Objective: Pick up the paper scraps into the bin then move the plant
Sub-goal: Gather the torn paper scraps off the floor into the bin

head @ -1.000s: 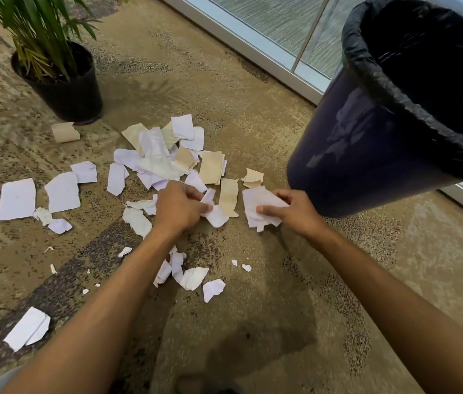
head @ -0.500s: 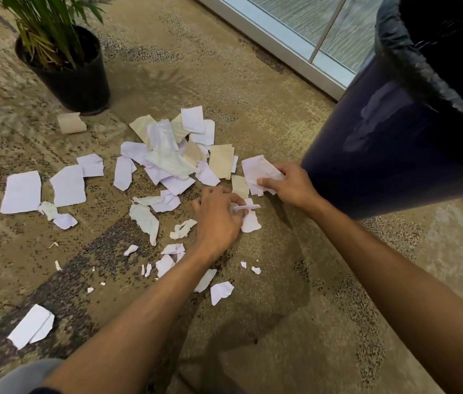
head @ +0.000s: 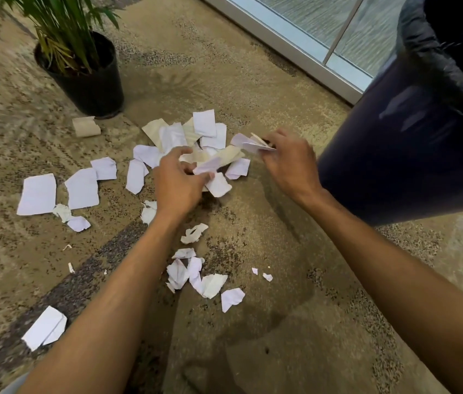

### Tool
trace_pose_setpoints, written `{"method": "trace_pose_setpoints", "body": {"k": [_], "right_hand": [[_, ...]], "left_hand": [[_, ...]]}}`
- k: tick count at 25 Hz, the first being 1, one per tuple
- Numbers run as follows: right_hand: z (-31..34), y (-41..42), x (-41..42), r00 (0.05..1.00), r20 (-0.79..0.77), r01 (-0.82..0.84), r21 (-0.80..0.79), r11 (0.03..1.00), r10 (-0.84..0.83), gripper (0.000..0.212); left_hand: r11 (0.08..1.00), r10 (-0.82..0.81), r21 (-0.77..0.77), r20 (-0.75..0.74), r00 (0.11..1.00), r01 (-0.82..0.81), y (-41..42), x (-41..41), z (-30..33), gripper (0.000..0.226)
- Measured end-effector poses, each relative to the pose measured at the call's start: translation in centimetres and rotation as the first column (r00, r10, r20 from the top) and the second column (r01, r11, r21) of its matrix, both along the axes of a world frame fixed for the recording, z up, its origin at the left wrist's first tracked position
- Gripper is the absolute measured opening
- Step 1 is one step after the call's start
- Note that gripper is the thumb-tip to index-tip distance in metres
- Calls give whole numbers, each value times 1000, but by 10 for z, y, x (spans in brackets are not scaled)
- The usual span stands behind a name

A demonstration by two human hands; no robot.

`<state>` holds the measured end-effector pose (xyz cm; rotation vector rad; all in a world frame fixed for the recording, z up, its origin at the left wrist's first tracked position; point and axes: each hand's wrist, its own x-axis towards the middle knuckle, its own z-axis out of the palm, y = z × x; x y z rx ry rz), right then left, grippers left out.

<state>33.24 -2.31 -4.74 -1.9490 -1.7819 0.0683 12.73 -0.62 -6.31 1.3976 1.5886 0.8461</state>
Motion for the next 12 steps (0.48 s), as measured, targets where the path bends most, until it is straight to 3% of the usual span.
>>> {"method": "trace_pose_setpoints", "body": {"k": [2,6,9,12], "right_hand": [[-5,9,-10,993,92,-72,24,997,70,14],[-20,18,-26,953,226,-182,-110,977,203,24],[-27,17,-27,870,288,-326,-274,905,400,47],[-33,20,-25,815,367,-311,-378,872,449,69]], "left_hand": [[999,32,-14,-40,999,-32,8,-7,-5,45],[1000,-14,-1,-179,984,14,10,-11,-16,50],[994,-82,35,-382,921,103,12,-11,-25,43],[990,-90,42,-531,843,132,14,-9,-26,31]]}}
